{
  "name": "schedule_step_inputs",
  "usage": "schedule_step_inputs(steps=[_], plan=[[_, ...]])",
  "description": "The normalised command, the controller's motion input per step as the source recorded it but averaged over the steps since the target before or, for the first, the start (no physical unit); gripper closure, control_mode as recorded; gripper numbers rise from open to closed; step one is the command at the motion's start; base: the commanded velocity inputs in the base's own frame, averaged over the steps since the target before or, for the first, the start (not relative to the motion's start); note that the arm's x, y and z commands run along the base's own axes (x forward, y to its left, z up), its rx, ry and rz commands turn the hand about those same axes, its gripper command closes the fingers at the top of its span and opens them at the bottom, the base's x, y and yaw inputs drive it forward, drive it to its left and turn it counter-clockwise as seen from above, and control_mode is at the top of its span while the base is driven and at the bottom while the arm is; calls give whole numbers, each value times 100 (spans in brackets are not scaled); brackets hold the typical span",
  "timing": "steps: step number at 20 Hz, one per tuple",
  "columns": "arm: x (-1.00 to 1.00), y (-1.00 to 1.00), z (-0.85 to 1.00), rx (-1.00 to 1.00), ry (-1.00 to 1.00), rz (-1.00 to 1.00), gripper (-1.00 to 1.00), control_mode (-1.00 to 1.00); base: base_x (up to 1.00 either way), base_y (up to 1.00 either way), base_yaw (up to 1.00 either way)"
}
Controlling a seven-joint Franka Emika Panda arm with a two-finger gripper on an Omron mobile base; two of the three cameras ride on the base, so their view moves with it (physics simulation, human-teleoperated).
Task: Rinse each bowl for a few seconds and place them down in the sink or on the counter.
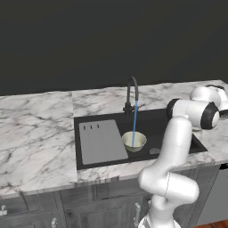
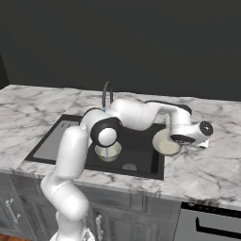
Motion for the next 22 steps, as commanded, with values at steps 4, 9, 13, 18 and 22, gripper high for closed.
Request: schedule_step_inputs(steps=[4, 9, 13, 18, 22], plan=[[0, -31, -5, 0, 5, -6, 100, -100, 0, 0, 0], [0, -27, -8, 0, 8, -4, 100, -100, 0, 0, 0], [0, -10, -10, 0, 7, -3, 100, -100, 0, 0, 0], [0, 4, -3, 0, 3, -4, -100, -100, 0, 0, 0], [0, 1, 5, 0, 0, -3, -100, -100, 0, 0, 0]])
